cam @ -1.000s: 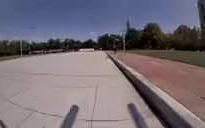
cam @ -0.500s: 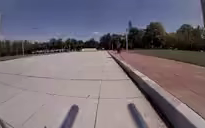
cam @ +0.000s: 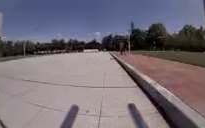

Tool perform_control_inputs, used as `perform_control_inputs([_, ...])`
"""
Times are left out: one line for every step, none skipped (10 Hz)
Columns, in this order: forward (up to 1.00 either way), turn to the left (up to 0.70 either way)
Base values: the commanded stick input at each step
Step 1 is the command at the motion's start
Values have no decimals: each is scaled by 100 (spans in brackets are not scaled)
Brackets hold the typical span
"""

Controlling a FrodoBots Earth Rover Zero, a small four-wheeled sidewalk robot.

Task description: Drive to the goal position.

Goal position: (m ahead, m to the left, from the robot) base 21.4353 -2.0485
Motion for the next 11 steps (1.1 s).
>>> perform_control_inputs([70,0])
perform_control_inputs([70,0])
perform_control_inputs([70,0])
perform_control_inputs([70,0])
perform_control_inputs([70,-16])
perform_control_inputs([70,0])
perform_control_inputs([70,0])
perform_control_inputs([70,0])
perform_control_inputs([70,0])
perform_control_inputs([70,0])
perform_control_inputs([70,0])
